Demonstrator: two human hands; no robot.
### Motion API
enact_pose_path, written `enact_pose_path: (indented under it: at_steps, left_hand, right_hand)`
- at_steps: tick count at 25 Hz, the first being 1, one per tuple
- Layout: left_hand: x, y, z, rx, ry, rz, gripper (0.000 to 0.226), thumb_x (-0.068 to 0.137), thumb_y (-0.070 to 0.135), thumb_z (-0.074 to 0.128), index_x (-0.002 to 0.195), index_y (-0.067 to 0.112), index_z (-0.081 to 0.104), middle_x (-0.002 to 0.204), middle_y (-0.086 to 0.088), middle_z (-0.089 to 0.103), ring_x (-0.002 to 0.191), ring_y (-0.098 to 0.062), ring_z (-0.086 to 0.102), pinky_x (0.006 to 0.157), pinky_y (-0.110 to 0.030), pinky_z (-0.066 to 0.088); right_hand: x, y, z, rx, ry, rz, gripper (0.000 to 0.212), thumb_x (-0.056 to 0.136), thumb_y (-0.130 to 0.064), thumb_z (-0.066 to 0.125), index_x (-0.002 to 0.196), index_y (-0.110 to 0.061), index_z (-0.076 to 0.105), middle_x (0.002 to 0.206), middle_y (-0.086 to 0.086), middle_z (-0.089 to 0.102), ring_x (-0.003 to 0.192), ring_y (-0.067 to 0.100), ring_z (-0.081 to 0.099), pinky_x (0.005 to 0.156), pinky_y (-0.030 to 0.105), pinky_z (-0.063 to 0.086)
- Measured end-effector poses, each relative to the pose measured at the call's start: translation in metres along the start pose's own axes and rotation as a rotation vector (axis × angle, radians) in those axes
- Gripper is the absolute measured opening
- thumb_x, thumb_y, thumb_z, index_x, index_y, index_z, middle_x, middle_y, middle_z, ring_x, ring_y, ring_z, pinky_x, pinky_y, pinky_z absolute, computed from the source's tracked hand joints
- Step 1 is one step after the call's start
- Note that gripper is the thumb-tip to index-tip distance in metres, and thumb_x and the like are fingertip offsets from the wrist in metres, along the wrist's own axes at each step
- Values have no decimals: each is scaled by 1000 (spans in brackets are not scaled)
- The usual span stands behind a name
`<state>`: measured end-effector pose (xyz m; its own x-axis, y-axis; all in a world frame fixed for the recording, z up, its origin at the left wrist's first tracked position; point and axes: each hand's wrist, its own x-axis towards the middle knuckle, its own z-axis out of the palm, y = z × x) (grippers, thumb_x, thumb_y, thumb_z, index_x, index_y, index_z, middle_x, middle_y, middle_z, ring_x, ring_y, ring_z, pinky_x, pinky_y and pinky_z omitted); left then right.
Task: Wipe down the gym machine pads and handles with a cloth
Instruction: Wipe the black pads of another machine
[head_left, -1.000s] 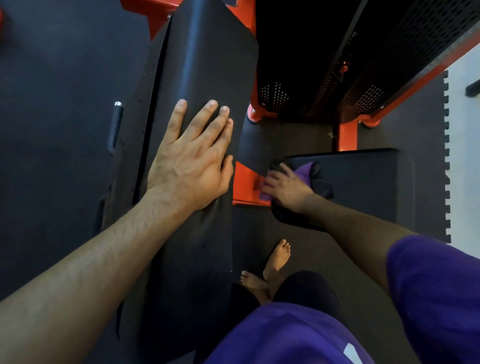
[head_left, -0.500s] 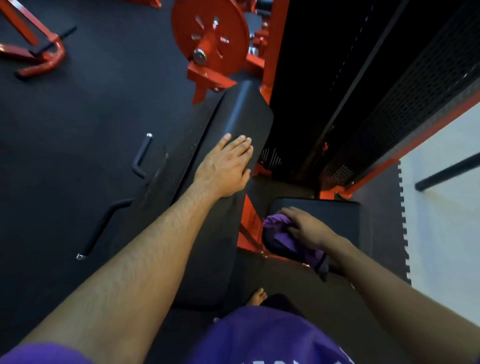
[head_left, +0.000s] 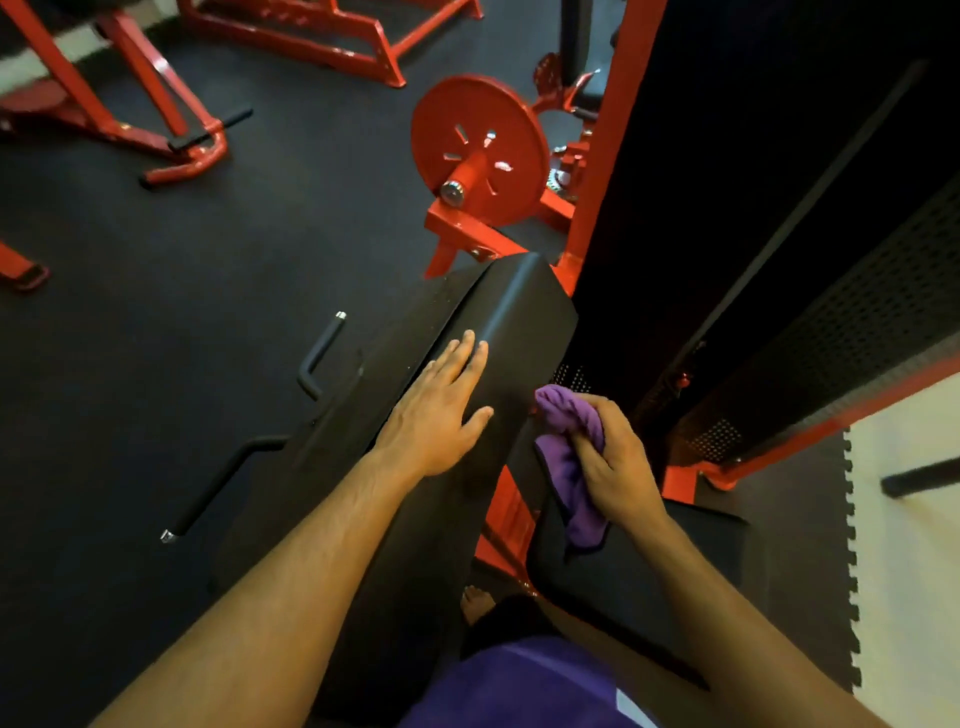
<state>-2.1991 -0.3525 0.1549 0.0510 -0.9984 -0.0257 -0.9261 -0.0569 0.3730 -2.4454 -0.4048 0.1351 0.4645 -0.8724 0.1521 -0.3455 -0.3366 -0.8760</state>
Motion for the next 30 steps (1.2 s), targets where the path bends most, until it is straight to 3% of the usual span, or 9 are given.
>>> enact_pose_path:
  at_steps: [5, 9, 15, 18, 23, 26, 30]
  left_hand:
    - [1, -2, 1, -15, 12, -46, 85, 102, 46, 53, 165, 31, -3, 172, 7, -14, 158, -7, -10, 128, -30, 0]
    - [-1, -1, -1, -41, -3, -139, 88, 102, 51, 52, 164, 34, -8, 172, 10, -14, 156, -3, -12, 130, -32, 1]
    - [-4, 6, 2, -40, 27, -248, 87, 100, 58, 52, 162, 42, -6, 172, 14, -9, 157, -3, -2, 130, -34, 8]
    - [-8, 17, -5, -43, 23, -336, 85, 100, 60, 53, 162, 46, -4, 171, 18, -6, 156, -2, 3, 124, -25, 2]
    - [-9, 16, -2, -127, 22, -449, 88, 91, 73, 54, 156, 60, -4, 167, 32, -3, 157, -7, 12, 125, -36, 22]
    - [-5, 8, 5, -117, 85, -484, 91, 86, 77, 58, 157, 60, 3, 166, 33, 5, 154, 1, 16, 126, -34, 23]
    - [-7, 23, 1, -1, 155, -598, 92, 80, 86, 52, 158, 56, 15, 163, 34, 20, 149, 4, 27, 119, -30, 30]
  right_hand:
    - [85, 9, 16, 27, 25, -173, 48, 95, 2, 59, 132, -29, 56, 127, -12, 59, 122, 15, 57, 109, 47, 43]
    - [132, 20, 7, 24, 45, -282, 36, 99, -2, 59, 131, -17, 56, 131, -2, 57, 124, 25, 55, 107, 57, 41]
    - [160, 32, -11, -127, -102, -502, 38, 99, -11, 59, 137, -5, 54, 139, 8, 52, 131, 27, 48, 112, 51, 38]
    - [178, 32, -15, -129, -136, -523, 38, 100, -10, 58, 137, -4, 53, 140, 11, 51, 133, 26, 46, 116, 46, 35]
    - [225, 72, -6, -195, -188, -622, 43, 99, -17, 57, 139, -3, 51, 146, 18, 45, 138, 33, 41, 115, 55, 32]
    - [248, 92, 11, -264, -186, -841, 47, 99, -27, 53, 142, -8, 47, 152, 20, 40, 145, 38, 32, 119, 57, 25]
    - [254, 96, 9, -190, -163, -929, 49, 98, -33, 54, 139, -7, 51, 151, 20, 43, 146, 41, 31, 120, 55, 24]
